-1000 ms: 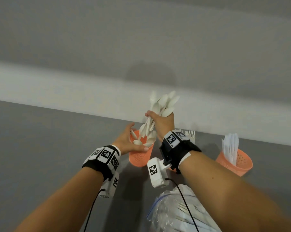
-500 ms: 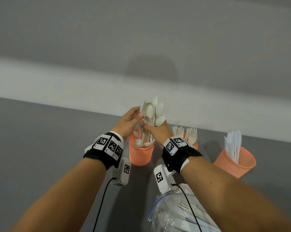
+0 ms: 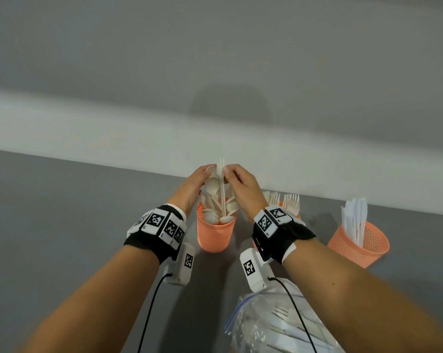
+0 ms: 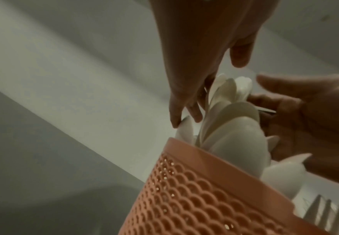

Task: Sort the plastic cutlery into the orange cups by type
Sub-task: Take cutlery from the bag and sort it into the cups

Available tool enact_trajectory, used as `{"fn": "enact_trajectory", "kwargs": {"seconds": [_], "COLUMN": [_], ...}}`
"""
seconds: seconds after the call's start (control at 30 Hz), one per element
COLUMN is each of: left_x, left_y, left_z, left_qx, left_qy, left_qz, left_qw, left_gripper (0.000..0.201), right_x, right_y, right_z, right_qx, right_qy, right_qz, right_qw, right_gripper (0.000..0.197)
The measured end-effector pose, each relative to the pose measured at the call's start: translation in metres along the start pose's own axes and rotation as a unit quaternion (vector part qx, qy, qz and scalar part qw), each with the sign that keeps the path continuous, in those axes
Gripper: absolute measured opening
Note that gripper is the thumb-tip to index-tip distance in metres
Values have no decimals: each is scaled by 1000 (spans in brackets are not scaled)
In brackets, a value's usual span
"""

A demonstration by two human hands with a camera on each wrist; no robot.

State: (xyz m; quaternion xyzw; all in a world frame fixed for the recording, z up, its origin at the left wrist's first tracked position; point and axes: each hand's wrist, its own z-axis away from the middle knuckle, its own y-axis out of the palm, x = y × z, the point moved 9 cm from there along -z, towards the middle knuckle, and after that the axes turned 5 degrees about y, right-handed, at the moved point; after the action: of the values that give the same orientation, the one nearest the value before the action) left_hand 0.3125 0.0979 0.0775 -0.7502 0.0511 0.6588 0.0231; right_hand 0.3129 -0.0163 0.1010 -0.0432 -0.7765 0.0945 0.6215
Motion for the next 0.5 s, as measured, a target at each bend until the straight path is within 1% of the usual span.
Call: {"fn": "enact_trajectory", "kwargs": {"seconds": [0.07, 0.1, 0.17, 0.2, 0.23, 0.3, 0.4, 0.43, 0.5], "left_x": [-4, -8, -16, -18, -21, -26, -33, -33, -28], "left_y": [-3, -4, -3, -2, -1, -1, -4, -5, -3], "left_z": [3, 3, 3, 2, 2, 1, 5, 6, 9], "left_qx": [-26, -42, -55, -54, -51, -48, -60, -62, -49], "left_qy": [32, 54, 100, 117, 131, 156, 189, 192, 179], "left_qz": [-54, -83, -127, -137, -142, -146, -171, -180, -221], "left_qw": [998, 994, 985, 982, 980, 976, 965, 963, 957], "left_gripper": [33, 32, 32, 31, 30, 27, 24, 24, 27], "right_x": [2, 4, 10, 15, 20, 27, 25, 23, 16], "right_y": [0, 0, 7, 11, 13, 9, -6, -8, -6], "right_z": [2, 3, 3, 2, 2, -1, 2, 5, 15], "right_qx": [-12, -9, 29, 50, 59, 43, 2, -2, 12], "right_qy": [-16, -21, -38, -52, -68, -93, -89, -85, -71], "right_qz": [53, 57, 67, 87, 105, 101, 58, 60, 90], "right_qw": [998, 998, 997, 994, 990, 990, 994, 995, 993], "right_gripper": [12, 21, 43, 48, 49, 44, 32, 28, 24]}}
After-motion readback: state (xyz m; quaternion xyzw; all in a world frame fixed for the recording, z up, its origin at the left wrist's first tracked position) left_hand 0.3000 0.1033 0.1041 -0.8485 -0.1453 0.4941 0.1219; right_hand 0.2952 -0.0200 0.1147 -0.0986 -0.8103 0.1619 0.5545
